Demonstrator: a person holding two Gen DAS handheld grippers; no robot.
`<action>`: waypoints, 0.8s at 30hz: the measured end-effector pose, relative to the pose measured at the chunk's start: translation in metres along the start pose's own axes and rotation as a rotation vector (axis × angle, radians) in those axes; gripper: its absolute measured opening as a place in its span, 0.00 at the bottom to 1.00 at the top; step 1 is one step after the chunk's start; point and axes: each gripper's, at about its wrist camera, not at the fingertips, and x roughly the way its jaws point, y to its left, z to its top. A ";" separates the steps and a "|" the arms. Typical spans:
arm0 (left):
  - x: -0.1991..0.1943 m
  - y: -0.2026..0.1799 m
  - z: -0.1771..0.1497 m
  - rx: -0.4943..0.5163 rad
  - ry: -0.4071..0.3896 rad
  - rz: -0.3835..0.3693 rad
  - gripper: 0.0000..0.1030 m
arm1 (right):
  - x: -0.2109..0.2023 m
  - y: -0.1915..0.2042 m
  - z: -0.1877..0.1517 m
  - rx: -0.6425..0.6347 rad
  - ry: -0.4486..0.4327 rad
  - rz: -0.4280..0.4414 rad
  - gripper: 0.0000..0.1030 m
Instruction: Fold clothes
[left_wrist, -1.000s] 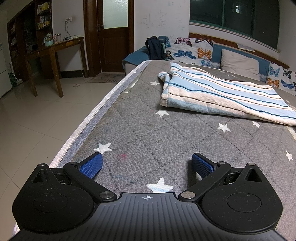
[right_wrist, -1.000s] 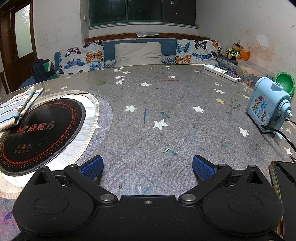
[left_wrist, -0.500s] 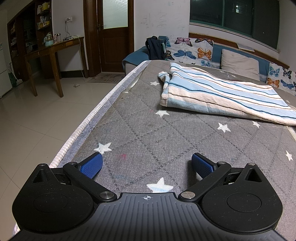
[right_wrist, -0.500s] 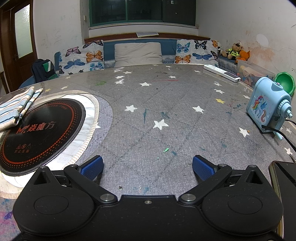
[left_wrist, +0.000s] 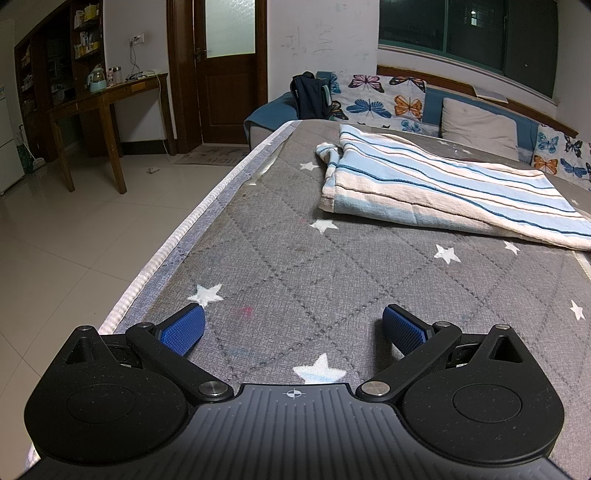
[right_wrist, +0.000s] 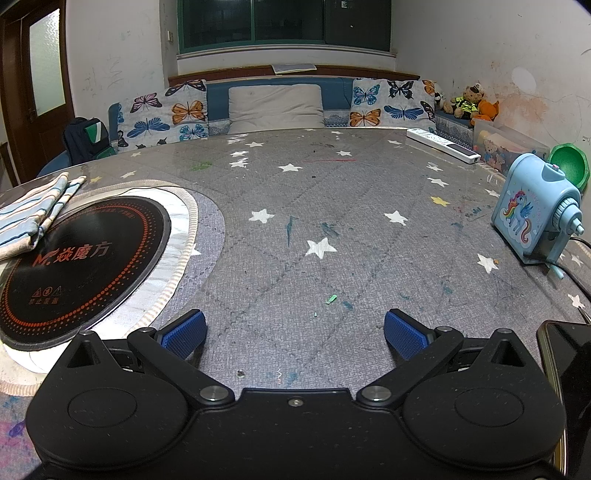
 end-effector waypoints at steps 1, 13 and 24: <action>0.000 -0.001 0.000 0.000 0.000 0.000 1.00 | 0.000 0.000 0.000 0.000 0.000 0.000 1.00; -0.001 0.000 0.000 0.000 0.000 0.000 1.00 | 0.000 0.000 0.000 0.000 0.000 0.000 1.00; -0.001 0.002 0.000 0.000 0.000 0.000 1.00 | 0.000 0.000 0.000 0.000 0.000 0.000 1.00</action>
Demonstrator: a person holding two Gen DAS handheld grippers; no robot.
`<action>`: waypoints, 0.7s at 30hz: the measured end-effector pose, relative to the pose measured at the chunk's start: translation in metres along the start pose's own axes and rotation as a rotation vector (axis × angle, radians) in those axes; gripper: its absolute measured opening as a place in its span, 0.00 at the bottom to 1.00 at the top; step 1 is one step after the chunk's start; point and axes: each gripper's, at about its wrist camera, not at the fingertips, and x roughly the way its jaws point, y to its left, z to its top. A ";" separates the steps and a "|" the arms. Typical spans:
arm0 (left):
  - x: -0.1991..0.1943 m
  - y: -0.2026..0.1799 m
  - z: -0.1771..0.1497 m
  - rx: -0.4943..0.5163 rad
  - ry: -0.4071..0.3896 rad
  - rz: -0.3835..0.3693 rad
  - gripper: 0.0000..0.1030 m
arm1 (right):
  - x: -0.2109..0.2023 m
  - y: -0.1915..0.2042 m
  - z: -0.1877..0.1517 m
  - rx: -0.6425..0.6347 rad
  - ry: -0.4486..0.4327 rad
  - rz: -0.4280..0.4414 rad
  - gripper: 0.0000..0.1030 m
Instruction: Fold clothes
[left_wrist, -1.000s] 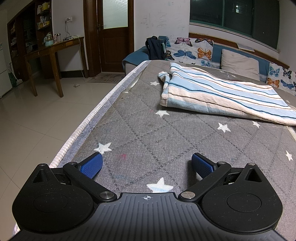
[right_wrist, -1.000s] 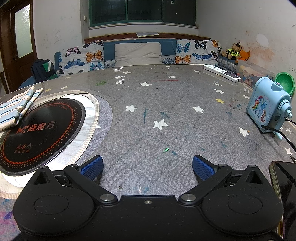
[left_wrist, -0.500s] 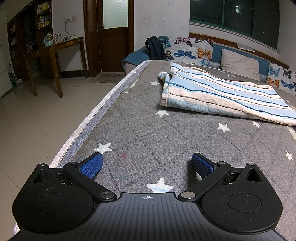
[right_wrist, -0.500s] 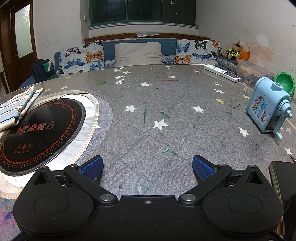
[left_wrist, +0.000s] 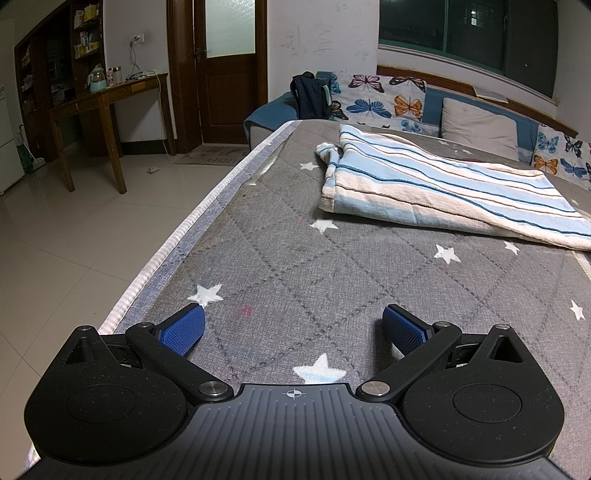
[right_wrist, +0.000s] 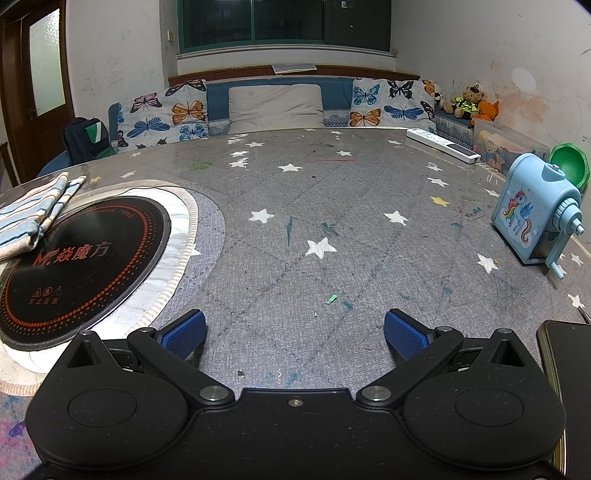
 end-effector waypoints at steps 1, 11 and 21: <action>0.000 -0.001 0.000 0.000 0.000 0.000 1.00 | 0.000 0.000 0.000 0.000 0.000 0.000 1.00; 0.000 -0.001 0.000 0.000 0.000 0.000 1.00 | 0.000 0.000 0.000 0.000 0.000 0.000 1.00; 0.000 0.000 0.000 0.000 0.000 0.000 1.00 | 0.000 0.000 0.000 0.000 0.000 0.000 1.00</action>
